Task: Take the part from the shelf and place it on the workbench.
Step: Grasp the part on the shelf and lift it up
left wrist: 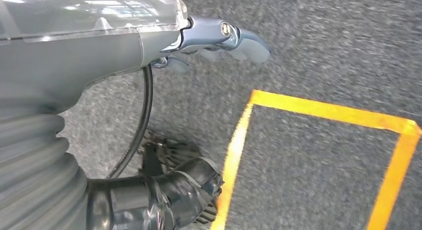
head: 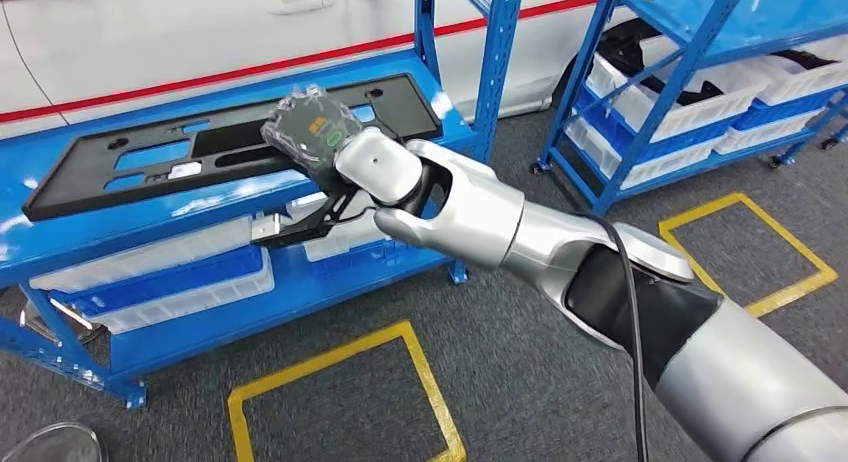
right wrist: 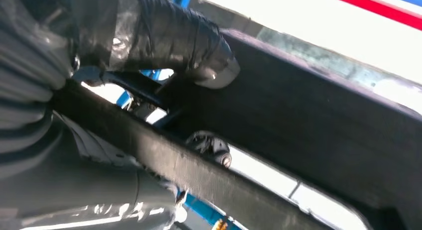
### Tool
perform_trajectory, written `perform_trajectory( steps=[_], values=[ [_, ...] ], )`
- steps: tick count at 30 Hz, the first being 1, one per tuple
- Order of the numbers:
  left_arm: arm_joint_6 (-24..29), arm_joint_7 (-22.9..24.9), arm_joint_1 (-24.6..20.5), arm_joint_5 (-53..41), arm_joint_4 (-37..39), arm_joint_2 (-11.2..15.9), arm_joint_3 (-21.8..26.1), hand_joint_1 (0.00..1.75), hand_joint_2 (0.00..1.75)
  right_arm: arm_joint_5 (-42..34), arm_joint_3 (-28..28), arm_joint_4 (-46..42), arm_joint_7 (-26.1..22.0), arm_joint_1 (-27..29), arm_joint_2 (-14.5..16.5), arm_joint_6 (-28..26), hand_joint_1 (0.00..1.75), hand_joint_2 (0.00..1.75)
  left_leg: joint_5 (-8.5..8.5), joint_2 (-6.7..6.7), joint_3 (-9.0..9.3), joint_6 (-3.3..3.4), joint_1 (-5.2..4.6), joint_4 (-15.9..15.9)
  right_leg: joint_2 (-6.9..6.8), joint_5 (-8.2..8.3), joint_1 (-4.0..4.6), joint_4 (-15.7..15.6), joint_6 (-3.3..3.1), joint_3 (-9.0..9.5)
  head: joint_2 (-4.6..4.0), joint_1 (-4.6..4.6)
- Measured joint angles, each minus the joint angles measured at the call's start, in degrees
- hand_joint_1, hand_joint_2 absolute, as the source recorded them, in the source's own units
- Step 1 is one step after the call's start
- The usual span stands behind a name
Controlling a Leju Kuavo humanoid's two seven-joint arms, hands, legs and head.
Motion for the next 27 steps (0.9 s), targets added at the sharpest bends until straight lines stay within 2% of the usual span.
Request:
perform_trajectory(
  steps=[2,3,4,5,7,8,10,11,12,13,14,15,16,18,19,20,21,22,23,24,25,26,27],
  values=[
    [-0.06,-0.01,0.00,-0.03,0.00,0.01,0.01,0.00,1.75,-0.05,0.03,0.04,0.01,-0.07,-0.01,0.05,1.75,1.75,1.32,0.18,-1.81,0.50,-0.22,0.28,0.02,-5.61,-0.09,6.83,0.26,-1.52,0.00,-0.01],
    [-0.12,-0.01,0.00,-0.03,0.00,0.01,0.02,0.00,1.75,-0.07,0.07,0.08,0.01,-0.05,0.00,0.05,1.75,1.75,1.88,0.20,-2.84,0.50,-0.28,0.61,0.00,-6.95,-0.14,10.16,0.42,-1.89,0.00,0.00],
    [-0.18,-0.01,-0.01,-0.04,0.00,0.02,0.02,0.00,1.75,-0.09,0.11,0.11,0.01,-0.02,0.01,0.06,1.75,1.75,2.40,0.23,-3.96,0.46,-0.30,1.03,-0.01,-6.94,-0.22,12.25,0.58,-1.65,0.00,-0.01],
    [-0.22,-0.01,-0.02,-0.04,0.00,0.02,0.03,0.00,1.75,-0.10,0.15,0.13,0.01,0.00,0.01,0.06,1.75,1.75,2.83,0.25,-4.98,0.40,-0.29,1.48,-0.03,-6.06,-0.30,12.92,0.71,-0.87,0.00,-0.01],
    [-0.26,-0.01,-0.02,-0.05,0.00,0.02,0.04,0.00,1.75,-0.12,0.18,0.14,0.01,-0.02,0.02,0.05,1.75,1.75,3.50,0.25,-6.75,0.20,-0.24,2.38,-0.06,-3.60,-0.50,10.22,0.77,2.43,0.00,-0.01],
    [-0.26,-0.01,-0.01,-0.05,-0.01,0.02,0.05,0.00,1.75,-0.12,0.18,0.13,0.02,-0.09,0.02,0.04,1.75,1.75,3.78,0.23,-7.48,0.05,-0.22,2.85,-0.06,-3.64,-0.56,7.40,0.68,4.60,0.00,-0.01],
    [-0.26,-0.03,0.02,-0.09,-0.02,0.01,0.05,0.00,1.75,-0.16,0.17,0.02,0.04,-0.21,0.08,0.00,1.75,1.75,4.48,0.14,-8.69,-0.54,-0.27,3.60,-0.02,-4.96,-0.30,1.51,0.17,8.51,0.00,-0.01],
    [-0.26,-0.04,0.06,-0.15,-0.02,0.00,0.05,0.00,1.75,-0.19,0.17,-0.02,0.06,-0.29,0.07,-0.03,1.75,1.75,4.93,0.08,-8.99,-0.90,-0.29,3.69,0.02,-5.72,-0.10,-0.35,-0.18,9.48,0.00,-0.02],
    [-0.26,-0.05,0.11,-0.23,-0.02,0.00,0.05,0.00,1.75,-0.22,0.17,-0.05,0.10,-0.34,0.09,-0.04,1.75,1.75,5.48,0.02,-9.12,-1.28,-0.32,3.51,0.08,-5.63,0.11,-1.14,-0.56,9.71,0.00,0.00],
    [-0.26,-0.05,0.21,-0.32,-0.02,0.01,0.05,0.00,1.75,-0.24,0.17,-0.04,0.13,-0.36,0.08,-0.05,1.75,1.75,6.06,-0.05,-9.16,-1.63,-0.31,3.18,0.09,-4.93,0.00,-1.33,-1.00,9.34,0.00,0.00],
    [-0.26,-0.03,0.29,-0.40,-0.01,0.01,0.05,0.00,1.75,-0.27,0.18,-0.01,0.16,-0.40,0.10,-0.04,1.75,1.75,5.93,-0.14,-9.42,-1.95,-0.25,3.19,0.04,-4.26,-0.14,-1.77,-1.40,9.10,-0.01,-0.02],
    [-0.26,-0.02,0.35,-0.47,-0.01,0.00,0.05,0.00,1.75,-0.30,0.19,0.00,0.18,-0.41,0.18,-0.04,1.75,1.75,4.76,-0.22,-9.84,-2.26,-0.16,3.84,-0.03,-3.42,-0.32,-2.12,-1.89,8.62,-0.01,-0.03],
    [-0.26,-0.01,0.38,-0.51,0.00,0.00,0.05,0.00,1.75,-0.33,0.20,0.01,0.18,-0.42,0.26,-0.04,1.75,1.75,2.44,-0.29,-10.46,-2.56,-0.04,5.53,-0.11,-2.54,-0.52,-2.43,-2.28,8.01,-0.01,-0.05],
    [-0.26,-0.01,0.27,-0.56,0.00,0.01,0.05,0.00,1.75,-0.37,0.20,0.03,0.18,-0.46,0.39,-0.05,1.75,1.75,-3.65,-0.32,-11.90,-3.15,0.23,11.93,-0.18,-0.97,-0.54,-2.53,-2.64,6.39,0.00,-0.06],
    [-0.26,-0.01,0.21,-0.56,0.00,0.03,0.05,0.00,1.75,-0.37,0.21,0.07,0.18,-0.43,0.42,-0.05,1.75,1.75,-5.52,-0.32,-12.34,-3.43,0.36,15.40,-0.20,-0.22,-0.54,-2.50,-2.60,5.45,0.00,-0.05],
    [-0.26,-0.01,0.18,-0.56,0.00,0.04,0.05,0.00,1.75,-0.38,0.22,0.12,0.18,-0.38,0.43,-0.05,1.75,1.75,-5.93,-0.32,-12.26,-3.67,0.50,17.94,-0.21,0.52,-0.57,-2.46,-2.49,4.48,0.00,-0.05],
    [-0.26,-0.01,0.17,-0.56,-0.01,0.04,0.05,0.00,1.75,-0.39,0.22,0.19,0.18,-0.34,0.43,-0.05,1.75,1.75,-4.99,-0.31,-11.39,-3.87,0.65,18.77,-0.22,1.25,-0.63,-2.40,-2.33,3.49,0.00,-0.05],
    [-0.26,-0.01,0.16,-0.56,-0.01,0.04,0.05,0.00,1.75,-0.39,0.23,0.25,0.18,-0.31,0.43,-0.05,1.75,1.75,-3.44,-0.31,-9.56,-4.03,0.82,17.73,-0.23,1.98,-0.71,-2.30,-2.11,2.51,0.00,-0.05],
    [-0.26,-0.01,0.11,-0.56,-0.02,0.05,0.05,0.00,1.75,-0.40,0.23,0.28,0.18,-0.32,0.43,-0.05,1.75,1.75,-2.21,-0.31,-6.80,-4.14,0.99,14.96,-0.23,2.68,-0.77,-2.18,-1.84,1.63,0.00,-0.06],
    [-0.26,-0.01,0.02,-0.56,-0.04,0.05,0.05,0.00,1.75,-0.41,0.23,0.31,0.19,-0.36,0.45,-0.06,1.75,1.75,-2.15,-0.33,-3.44,-4.18,1.02,10.83,-0.22,3.28,-0.77,-2.04,-1.50,0.87,0.00,-0.06],
    [-0.26,0.00,-0.08,-0.57,-0.06,0.07,0.05,0.00,1.75,-0.43,0.22,0.34,0.20,-0.40,0.46,-0.07,1.75,1.75,-2.79,-0.44,-0.62,-3.99,0.96,7.02,-0.25,3.88,-0.75,-1.98,-1.14,0.40,0.00,-0.05],
    [-0.26,0.02,-0.12,-0.58,-0.08,0.09,0.06,0.00,1.75,-0.45,0.21,0.37,0.20,-0.43,0.49,-0.08,1.75,1.75,-3.62,-0.57,1.17,-3.72,0.85,4.09,-0.28,4.50,-0.72,-2.08,-0.77,0.18,0.00,-0.03],
    [-0.27,0.08,-0.13,-0.60,-0.09,0.10,0.07,0.00,1.75,-0.48,0.21,0.41,0.21,-0.45,0.55,-0.10,1.75,1.75,-4.15,-0.69,1.87,-3.34,0.64,2.46,-0.31,5.22,-0.71,-2.42,-0.36,0.08,0.01,-0.03]
  ],
)
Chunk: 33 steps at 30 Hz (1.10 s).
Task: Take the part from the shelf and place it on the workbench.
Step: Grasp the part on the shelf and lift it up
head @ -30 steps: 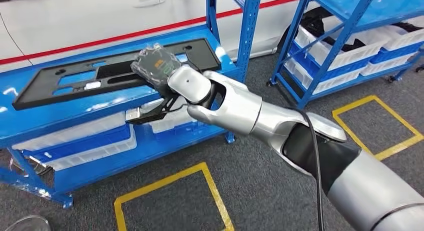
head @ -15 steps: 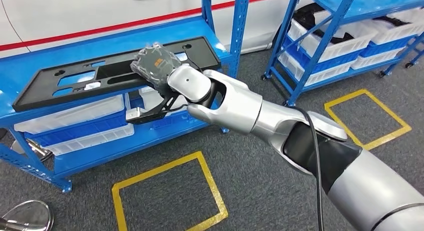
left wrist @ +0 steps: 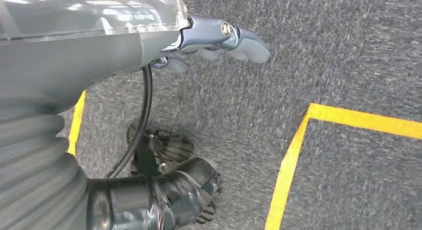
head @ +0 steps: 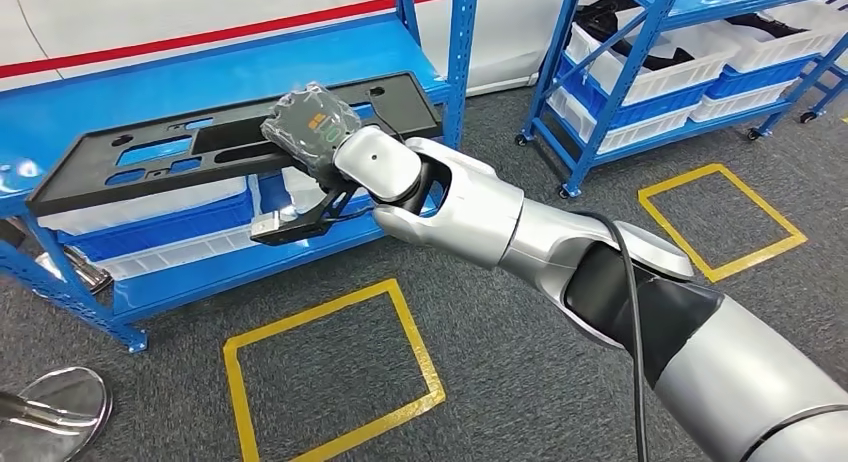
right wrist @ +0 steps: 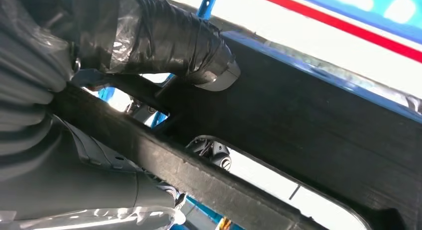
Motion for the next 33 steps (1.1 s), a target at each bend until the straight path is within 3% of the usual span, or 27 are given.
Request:
perform_trajectory(
  steps=[2,3,5,7,8,9,10,11,12,14,15,17,18,20,22,24,26,28,30,32,33],
  values=[
    [-0.04,0.14,0.14,-0.03,0.01,0.01,0.01,0.00,1.75,-0.07,0.01,0.16,-0.02,0.07,0.03,-0.02,1.75,1.75,1.06,0.01,-0.77,0.96,-0.06,-0.65,0.09,1.09,-0.05,-0.81,0.78,-0.10,0.00,-0.01],
    [-0.05,0.21,0.17,-0.05,0.02,0.00,0.02,0.00,1.75,-0.10,0.01,0.27,-0.02,0.11,0.01,-0.02,1.75,1.75,1.83,0.15,-1.24,1.50,-0.03,-0.79,0.15,0.26,-0.07,-0.51,1.02,-0.47,-0.01,-0.01],
    [-0.07,0.30,0.23,-0.08,0.02,-0.01,0.03,0.00,1.75,-0.16,0.02,0.52,-0.01,0.15,-0.07,-0.02,1.75,1.75,3.56,0.46,-2.64,2.47,0.06,-1.04,0.24,-5.18,-0.09,3.81,1.12,-1.96,-0.01,0.01],
    [-0.08,0.37,0.21,-0.10,0.02,0.00,0.07,0.00,1.75,-0.21,0.06,0.70,-0.02,0.16,-0.06,-0.03,1.75,1.75,5.06,0.57,-4.60,2.94,-0.19,-0.89,0.24,-10.90,0.02,11.47,1.13,-3.52,-0.01,0.01],
    [-0.09,0.39,0.21,-0.11,0.02,0.01,0.10,0.00,1.75,-0.23,0.13,0.81,-0.03,0.17,-0.06,-0.03,1.75,1.75,5.75,0.59,-5.60,3.00,-0.35,-0.76,0.25,-11.74,0.08,14.62,1.11,-3.70,-0.01,0.00],
    [-0.09,0.41,0.21,-0.11,0.02,0.01,0.15,0.00,1.75,-0.25,0.22,0.90,-0.04,0.20,-0.05,-0.04,1.75,1.75,6.42,0.60,-6.66,3.02,-0.51,-0.57,0.25,-11.24,0.13,16.31,1.01,-3.10,-0.01,0.01],
    [-0.09,0.43,0.22,-0.11,0.02,0.00,0.20,0.00,1.75,-0.25,0.31,0.97,-0.05,0.22,-0.05,-0.04,1.75,1.75,7.03,0.58,-7.71,2.99,-0.66,-0.32,0.25,-9.94,0.20,16.15,0.78,-1.59,-0.01,0.00],
    [-0.10,0.43,0.23,-0.12,0.02,-0.02,0.25,0.00,1.75,-0.26,0.38,1.02,-0.05,0.21,-0.04,-0.04,1.75,1.75,7.62,0.54,-8.69,2.93,-0.77,-0.02,0.25,-8.72,0.38,13.92,0.37,1.05,-0.01,0.00],
    [-0.11,0.44,0.24,-0.13,0.02,-0.11,0.27,0.00,1.75,-0.28,0.42,1.00,-0.04,0.17,-0.01,-0.06,1.75,1.75,8.13,0.49,-9.52,2.80,-0.86,0.26,0.24,-8.70,0.66,10.17,-0.19,4.33,-0.01,-0.01],
    [-0.14,0.36,0.24,-0.21,0.01,-0.27,0.31,0.00,1.75,-0.33,0.43,0.91,-0.01,0.06,0.08,-0.10,1.75,1.75,8.90,0.44,-10.38,2.33,-0.92,0.53,0.16,-10.46,1.20,2.82,-1.00,9.52,-0.01,-0.01],
    [-0.15,0.24,0.27,-0.25,0.00,-0.34,0.33,0.00,1.75,-0.37,0.43,0.87,0.03,0.01,0.10,-0.13,1.75,1.75,9.30,0.46,-10.50,1.96,-0.86,0.39,0.12,-11.29,1.41,0.89,-1.27,10.54,-0.01,-0.01],
    [-0.19,-0.01,0.35,-0.29,0.01,-0.33,0.37,0.00,1.75,-0.43,0.43,0.87,0.09,0.01,0.11,-0.15,1.75,1.75,10.10,0.50,-10.52,1.21,-0.74,-0.09,0.10,-10.62,1.40,-0.11,-1.69,10.50,-0.01,0.01],
    [-0.20,-0.07,0.41,-0.29,0.01,-0.34,0.38,0.00,1.75,-0.45,0.44,0.87,0.09,0.04,0.11,-0.16,1.75,1.75,9.79,0.48,-10.75,0.86,-0.68,0.09,0.05,-10.00,1.24,-0.41,-2.00,10.37,-0.01,0.01],
    [-0.22,-0.09,0.48,-0.28,0.02,-0.37,0.38,0.00,1.75,-0.45,0.45,0.87,0.10,0.14,0.14,-0.17,1.75,1.75,6.42,0.42,-12.07,0.16,-0.53,3.30,-0.10,-8.70,0.81,-1.05,-2.64,9.81,-0.01,-0.01],
    [-0.17,-0.08,0.52,-0.27,0.02,-0.33,0.38,0.00,1.75,-0.45,0.49,0.89,0.11,0.20,0.15,-0.19,1.75,1.75,1.52,0.40,-14.24,-0.50,-0.30,10.04,-0.18,-7.82,0.81,-1.05,-2.93,8.80,-0.01,-0.01],
    [-0.14,-0.07,0.53,-0.27,0.02,-0.22,0.39,0.00,1.75,-0.45,0.59,0.93,0.12,0.34,0.15,-0.19,1.75,1.75,-0.53,0.41,-15.53,-0.92,-0.15,15.13,-0.17,-7.29,0.80,-0.87,-2.84,7.91,-0.01,-0.01],
    [-0.14,-0.07,0.54,-0.27,0.02,-0.14,0.40,0.00,1.75,-0.45,0.69,0.96,0.12,0.59,0.14,-0.19,1.75,1.75,0.64,0.43,-13.92,-1.16,0.04,14.53,-0.15,-6.90,0.73,-0.60,-2.60,7.14,-0.01,-0.01],
    [-0.14,-0.07,0.51,-0.28,0.02,-0.07,0.42,0.00,1.75,-0.46,0.73,0.96,0.13,0.73,0.13,-0.19,1.75,1.75,2.85,0.48,-8.81,-1.23,0.23,7.52,-0.17,-6.62,0.62,-0.18,-2.24,6.48,-0.01,-0.01],
    [-0.14,-0.07,0.49,-0.31,0.02,-0.03,0.42,0.00,1.75,-0.54,0.72,0.93,0.22,0.66,0.13,-0.18,1.75,1.75,3.92,0.31,-4.67,-0.69,0.02,1.30,-0.20,-6.39,0.68,0.11,-1.71,6.10,-0.01,0.00],
    [-0.14,-0.08,0.51,-0.36,0.02,-0.01,0.44,0.00,1.75,-0.66,0.72,0.88,0.31,0.59,0.13,-0.15,1.75,1.75,4.05,0.10,-3.95,0.04,-0.18,-0.24,-0.18,-6.17,0.88,0.12,-1.30,5.90,-0.01,0.01],
    [-0.14,-0.08,0.53,-0.38,0.02,-0.01,0.46,0.00,1.75,-0.72,0.72,0.86,0.32,0.59,0.12,-0.14,1.75,1.75,4.14,0.10,-4.04,0.20,-0.14,-0.54,-0.14,-6.04,0.97,0.06,-1.59,5.83,-0.01,0.01]
  ],
)
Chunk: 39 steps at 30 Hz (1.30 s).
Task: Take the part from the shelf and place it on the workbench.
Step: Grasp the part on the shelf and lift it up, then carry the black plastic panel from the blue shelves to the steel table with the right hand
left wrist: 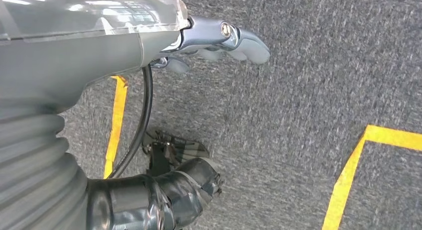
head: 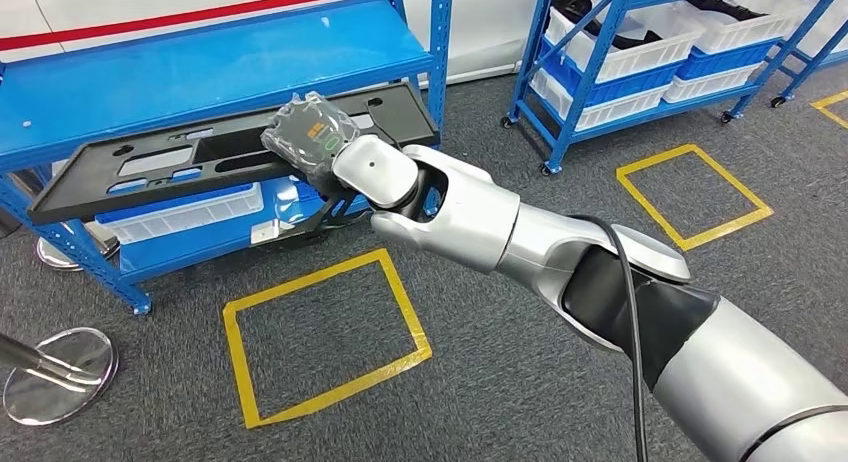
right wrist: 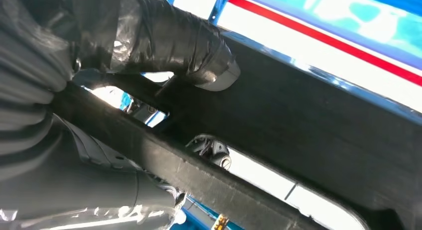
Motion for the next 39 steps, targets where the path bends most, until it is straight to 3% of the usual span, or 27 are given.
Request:
perform_trajectory(
  steps=[3,8,21,27,30,32,35,36,37,39],
  values=[
    [0.00,-0.02,0.05,-0.03,0.00,0.00,0.19,0.00,1.75,-0.09,0.01,-0.01,0.02,-0.02,-0.04,0.02,1.75,1.75,0.30,0.03,-0.27,0.33,-0.09,-0.33,0.08,0.50,0.08,-0.32,-0.78,-0.21,0.00,0.01],
    [-0.01,-0.03,0.06,-0.22,0.00,0.00,0.79,0.00,1.75,-1.73,-0.02,-0.03,-0.44,0.03,-0.06,0.09,1.75,1.75,0.64,0.02,-0.71,0.85,-0.27,-0.22,0.07,1.14,-0.05,-0.85,0.15,-0.30,0.00,0.01],
    [0.00,-0.36,0.01,-0.86,0.00,0.00,0.98,0.00,1.75,-2.84,-0.74,-1.46,1.54,0.53,-0.34,-0.07,1.75,1.75,0.71,0.09,-0.98,0.96,-0.46,0.07,0.12,1.46,-0.29,-0.92,0.96,-0.58,0.00,0.00],
    [0.00,-0.42,0.01,-1.04,0.00,0.01,1.27,0.00,1.75,-2.93,-1.26,-1.55,1.80,0.95,-0.34,-0.05,1.75,1.75,0.95,0.09,-1.41,1.33,-0.52,0.26,0.11,1.80,-0.47,-0.90,1.51,-0.91,0.00,-0.01],
    [0.00,-0.40,0.01,-1.21,0.00,0.02,1.31,0.00,1.75,-2.87,-1.41,-1.78,1.88,1.03,-0.39,-0.06,1.75,1.75,1.48,0.36,-1.40,1.85,-0.42,-0.14,0.35,1.97,-0.55,-0.96,2.06,-1.06,0.00,-0.01],
    [0.00,-0.39,-0.03,-1.33,-0.01,0.01,1.32,0.00,1.75,-2.76,-1.60,-1.91,2.01,0.98,-0.54,-0.08,1.75,1.75,2.18,0.97,-1.16,2.42,-0.14,-1.08,0.49,0.19,-0.49,1.20,2.31,-2.08,0.00,0.01],
    [-0.04,-0.38,-0.09,-1.58,0.00,0.00,1.36,0.00,1.75,-2.61,-1.81,-1.94,2.25,1.25,-0.68,-0.09,1.75,1.75,2.52,2.03,-1.30,2.78,-0.08,-1.38,0.49,-5.39,-0.48,11.30,2.42,-6.35,0.00,0.00],
    [-0.07,-0.39,-0.09,-1.66,0.00,0.00,1.39,0.00,1.75,-2.59,-1.83,-1.93,2.29,1.49,-0.76,-0.09,1.75,1.75,2.49,2.37,-1.40,2.76,-0.08,-1.26,0.46,-6.22,-0.57,13.85,2.48,-7.30,0.00,0.01],
    [-0.10,-0.40,-0.09,-1.73,0.00,0.00,1.46,0.00,1.75,-2.58,-1.83,-1.93,2.33,1.68,-0.84,-0.09,1.75,1.75,2.43,2.72,-1.50,2.70,-0.06,-1.09,0.37,-5.99,-0.70,14.40,2.53,-7.31,0.00,0.01],
    [-0.15,-0.42,-0.09,-1.78,0.00,-0.04,1.63,0.00,1.75,-2.57,-1.91,-1.96,2.40,1.83,-0.96,-0.10,1.75,1.75,2.12,3.42,-1.66,2.31,0.03,-0.49,-0.41,-3.10,-0.95,9.29,2.55,-4.24,0.00,0.02]
  ],
)
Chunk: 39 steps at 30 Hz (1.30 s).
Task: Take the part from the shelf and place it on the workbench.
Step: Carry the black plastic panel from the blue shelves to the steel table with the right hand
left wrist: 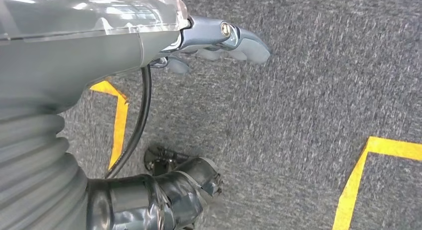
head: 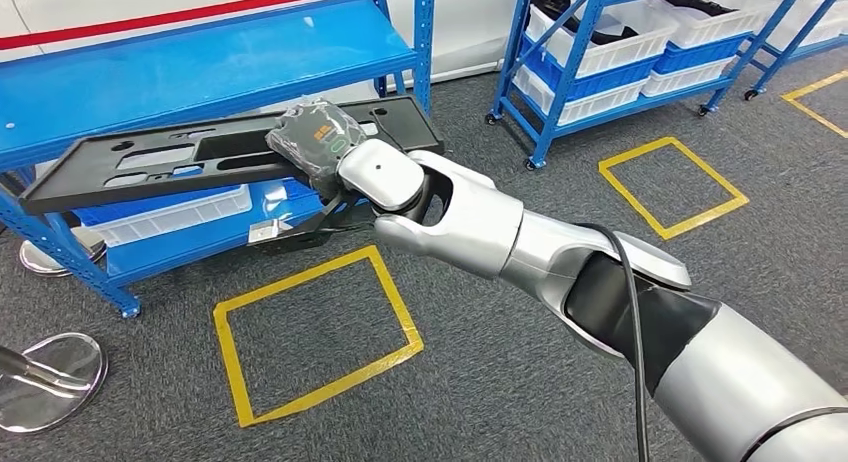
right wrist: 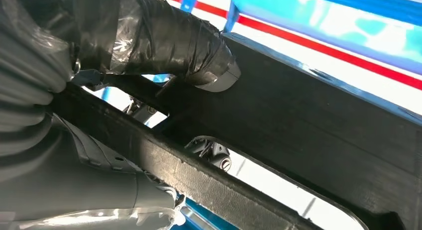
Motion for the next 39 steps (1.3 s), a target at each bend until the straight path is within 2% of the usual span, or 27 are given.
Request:
perform_trajectory(
  steps=[2,3,4,6,8,9,11,12,13,14,15,17,19,21,22,24,25,26,28,29,30,32,34,35,37,38,39],
  values=[
    [-0.02,-0.01,0.02,-0.01,0.00,-0.03,0.19,0.00,1.75,0.04,-0.16,-0.13,0.03,-0.09,-0.01,-0.03,1.75,1.75,-0.50,0.64,-0.23,-0.72,-0.16,0.83,-1.65,1.93,0.31,-6.27,-0.37,3.35,0.00,-0.02],
    [-0.02,-0.02,0.00,-0.01,0.00,-0.03,0.30,0.00,1.75,0.05,-0.22,-0.23,0.03,-0.11,-0.02,-0.03,1.75,1.75,-0.68,0.96,-0.32,-1.07,-0.30,1.18,-2.08,2.17,0.49,-7.83,-0.68,4.06,0.00,-0.02],
    [-0.02,-0.04,-0.02,-0.01,0.00,-0.03,0.43,0.00,1.75,0.09,-0.27,-0.32,0.03,-0.11,-0.06,-0.04,1.75,1.75,-0.74,1.32,-0.37,-1.38,-0.42,1.28,-1.99,1.98,0.74,-8.08,-1.07,3.99,0.00,-0.03],
    [-0.07,-0.08,-0.07,-0.02,0.00,-0.05,0.61,0.00,1.75,0.13,-0.32,-0.43,0.04,-0.10,-0.19,-0.03,1.75,1.75,-0.83,2.09,-0.40,-1.90,-0.36,1.28,-0.78,2.35,0.71,-8.22,-1.90,3.70,0.00,-0.03],
    [-0.16,-0.09,-0.07,-0.03,-0.01,-0.10,0.64,0.00,1.75,0.16,-0.37,-0.54,0.05,-0.14,-0.26,-0.04,1.75,1.75,-2.48,0.99,-1.05,-2.40,-0.08,2.95,0.26,2.81,0.57,-8.61,-2.71,3.63,0.00,-0.03],
    [-0.19,-0.10,-0.06,-0.03,-0.01,-0.12,0.65,0.00,1.75,0.19,-0.39,-0.59,0.05,-0.14,-0.22,-0.04,1.75,1.75,-4.17,-0.13,-2.02,-2.59,0.04,5.33,0.77,3.00,0.51,-8.78,-3.00,3.64,0.00,-0.04],
    [-0.20,-0.11,0.00,-0.04,0.00,-0.10,0.68,0.00,1.75,0.26,-0.41,-0.62,0.04,-0.05,-0.16,-0.02,1.75,1.75,-7.93,-2.00,-5.02,-2.79,0.11,12.66,1.99,3.19,0.66,-8.79,-3.31,3.47,0.00,-0.04],
    [-0.20,-0.10,0.04,-0.04,0.00,-0.09,0.69,0.00,1.75,0.31,-0.41,-0.62,0.04,0.05,-0.14,0.00,1.75,1.75,-8.86,-2.38,-6.33,-2.76,0.09,15.60,2.66,3.23,0.79,-8.73,-3.38,3.39,0.00,-0.04],
    [-0.20,-0.10,0.05,-0.06,0.00,-0.08,0.70,0.00,1.75,0.34,-0.41,-0.62,0.03,0.14,-0.14,0.02,1.75,1.75,-8.75,-2.61,-6.89,-2.62,0.06,16.85,3.37,3.26,0.95,-8.64,-3.43,3.32,0.00,-0.03],
    [-0.20,-0.09,0.05,-0.07,0.00,-0.08,0.71,0.00,1.75,0.38,-0.41,-0.62,0.03,0.20,-0.15,0.02,1.75,1.75,-7.58,-2.82,-6.43,-2.35,0.00,15.88,4.08,3.27,1.11,-8.55,-3.44,3.29,0.00,-0.03],
    [-0.20,-0.09,0.04,-0.08,0.00,-0.08,0.71,0.00,1.75,0.42,-0.41,-0.64,0.03,0.22,-0.14,0.02,1.75,1.75,-5.62,-3.29,-5.04,-1.93,-0.08,12.93,4.79,3.27,1.26,-8.47,-3.44,3.31,0.00,-0.03],
    [-0.21,-0.08,0.08,-0.09,0.00,0.05,0.72,0.00,1.75,0.49,-0.41,-0.73,0.03,0.16,-0.14,0.02,1.75,1.75,-2.40,-6.08,-1.64,-0.74,-0.12,5.79,6.08,3.35,1.29,-8.42,-3.33,3.25,0.00,-0.01],
    [-0.23,-0.08,0.14,-0.13,0.00,0.16,0.72,0.00,1.75,0.55,-0.41,-0.84,0.03,0.16,-0.11,0.02,1.75,1.75,-1.46,-8.09,0.01,0.02,-0.29,2.25,7.37,3.69,0.75,-8.52,-2.78,2.82,0.00,-0.01],
    [-0.25,-0.08,0.08,-0.16,0.00,0.16,0.73,0.00,1.75,0.56,-0.42,-0.89,0.04,0.26,-0.19,0.03,1.75,1.75,-1.23,-7.15,0.62,0.11,-0.43,0.93,8.59,4.19,0.40,-8.92,-1.91,2.47,0.00,-0.03],
    [-0.25,-0.08,0.03,-0.17,0.00,0.16,0.73,0.00,1.75,0.57,-0.45,-0.90,0.04,0.28,-0.30,0.04,1.75,1.75,-0.99,-6.36,1.04,0.12,-0.33,0.01,7.95,4.17,0.55,-8.95,-1.58,2.35,0.00,0.00],
    [-0.27,-0.10,-0.01,-0.21,0.00,0.12,0.73,0.00,1.75,0.64,-0.52,-0.90,0.07,0.13,-0.49,0.04,1.75,1.75,-0.47,-4.85,1.84,0.27,-0.01,-1.67,4.85,2.88,0.97,-7.46,-1.19,1.60,0.00,0.03],
    [-0.29,-0.10,0.02,-0.23,0.00,0.11,0.73,0.00,1.75,0.68,-0.55,-0.91,0.09,0.02,-0.51,0.07,1.75,1.75,-0.33,-4.26,1.97,0.33,-0.04,-1.92,3.02,1.67,0.99,-5.63,-1.04,0.75,0.00,0.06],
    [-0.32,-0.10,0.07,-0.26,0.00,0.10,0.73,0.00,1.75,0.73,-0.56,-0.90,0.13,-0.05,-0.52,0.12,1.75,1.75,-0.33,-3.67,1.99,0.43,-0.05,-1.96,2.09,0.12,0.88,-2.81,-0.85,-0.54,0.00,0.04],
    [-0.37,-0.09,0.11,-0.31,0.00,0.10,0.73,0.00,1.75,0.81,-0.56,-0.87,0.18,-0.01,-0.51,0.44,1.75,1.75,-0.46,-2.23,1.93,0.41,-0.06,-1.80,1.38,-2.31,0.43,3.32,-0.30,-3.41,0.00,0.05],
    [-0.38,-0.09,0.09,-0.37,0.00,0.09,0.73,0.00,1.75,0.90,-0.55,-0.83,0.24,0.02,-0.50,0.75,1.75,1.75,-0.58,-1.49,1.89,0.35,-0.03,-1.64,1.18,-2.57,0.16,5.06,-0.02,-4.18,0.00,0.04],
    [-0.41,-0.09,0.04,-0.49,0.00,0.07,0.73,0.00,1.75,1.02,-0.55,-0.74,0.36,0.00,-0.48,1.16,1.75,1.75,-0.75,-0.86,1.85,0.23,0.02,-1.39,0.95,-1.75,-0.07,4.57,0.20,-3.78,0.00,0.05],
    [-0.49,-0.09,-0.09,-0.89,0.00,0.01,0.73,0.00,1.75,1.54,-0.54,-0.12,0.89,-0.55,-0.18,2.35,1.75,1.75,-1.31,0.20,1.73,-0.21,0.12,-0.58,-0.29,1.36,-0.28,-2.00,0.30,-0.09,0.00,0.05],
    [-0.54,-0.10,-0.23,-1.24,-0.01,-0.04,0.73,0.00,1.75,2.21,-0.52,1.30,1.55,-1.69,0.53,3.41,1.75,1.75,-1.86,1.05,1.42,-0.84,-0.08,0.24,-1.65,3.01,0.15,-7.66,-0.23,2.95,0.00,0.04],
    [-0.58,-0.10,-0.30,-1.34,-0.01,-0.04,0.73,0.00,1.75,2.52,-0.51,2.35,1.86,-2.29,1.03,3.73,1.75,1.75,-2.01,1.42,1.32,-1.15,-0.21,0.47,-1.86,2.97,0.41,-8.55,-0.57,3.28,0.00,0.03],
    [-0.77,-0.20,-0.44,-1.55,-0.02,-0.06,0.73,0.00,1.75,3.11,-0.46,5.05,2.43,-3.43,2.19,4.08,1.75,1.75,-2.07,2.18,1.37,-1.69,-0.31,0.53,-0.95,3.14,0.55,-8.56,-1.19,3.01,0.00,0.03],
    [-0.88,-0.26,-0.53,-1.70,-0.02,-0.08,0.73,0.00,1.75,3.46,-0.43,6.55,2.73,-4.00,2.84,4.16,1.75,1.75,-2.36,2.04,1.34,-1.95,-0.22,0.72,-0.60,3.28,0.42,-8.73,-1.49,2.99,0.00,0.02],
    [-0.98,-0.32,-0.62,-1.88,-0.02,-0.09,0.73,0.00,1.75,3.84,-0.37,8.06,3.04,-4.69,3.53,4.25,1.75,1.75,-3.14,1.34,1.00,-2.18,-0.09,1.55,-0.31,3.46,0.27,-8.92,-1.89,2.98,0.00,0.02]
  ],
)
